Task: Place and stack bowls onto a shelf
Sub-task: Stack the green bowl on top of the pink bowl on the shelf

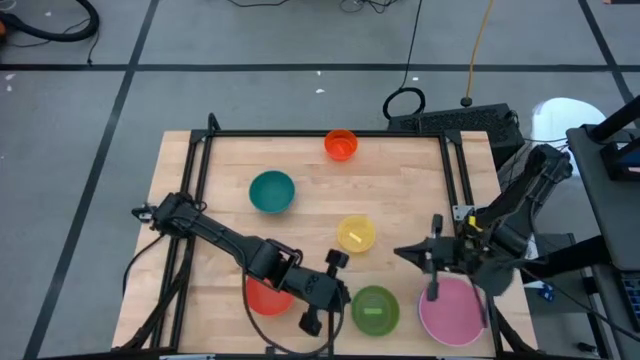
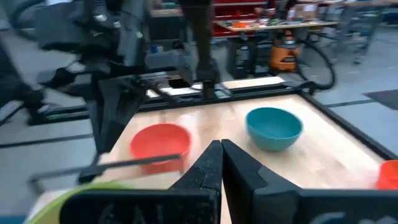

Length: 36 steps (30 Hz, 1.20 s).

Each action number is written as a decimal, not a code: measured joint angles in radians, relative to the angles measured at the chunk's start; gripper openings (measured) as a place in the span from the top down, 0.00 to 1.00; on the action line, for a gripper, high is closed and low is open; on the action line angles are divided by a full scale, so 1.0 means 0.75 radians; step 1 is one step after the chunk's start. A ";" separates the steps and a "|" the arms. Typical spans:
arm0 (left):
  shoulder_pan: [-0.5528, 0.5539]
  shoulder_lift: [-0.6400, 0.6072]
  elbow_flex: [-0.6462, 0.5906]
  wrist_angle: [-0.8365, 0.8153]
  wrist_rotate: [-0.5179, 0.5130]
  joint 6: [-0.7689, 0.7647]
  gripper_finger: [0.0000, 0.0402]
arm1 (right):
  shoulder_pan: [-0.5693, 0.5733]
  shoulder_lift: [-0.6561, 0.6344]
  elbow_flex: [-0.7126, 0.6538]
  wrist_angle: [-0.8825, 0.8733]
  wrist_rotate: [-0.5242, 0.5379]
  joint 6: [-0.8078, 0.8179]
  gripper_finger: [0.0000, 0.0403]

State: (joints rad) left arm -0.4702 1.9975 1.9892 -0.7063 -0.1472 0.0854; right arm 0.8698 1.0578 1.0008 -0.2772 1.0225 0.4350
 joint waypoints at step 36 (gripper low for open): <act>-0.076 -0.839 -1.612 1.180 -0.480 -0.397 0.95 | -1.080 0.271 0.005 0.360 -0.983 -0.171 1.00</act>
State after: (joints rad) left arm -0.5269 1.3685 0.7804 0.1790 -0.5068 -0.2121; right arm 0.0597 1.2612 1.0042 -0.0071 0.2850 0.3067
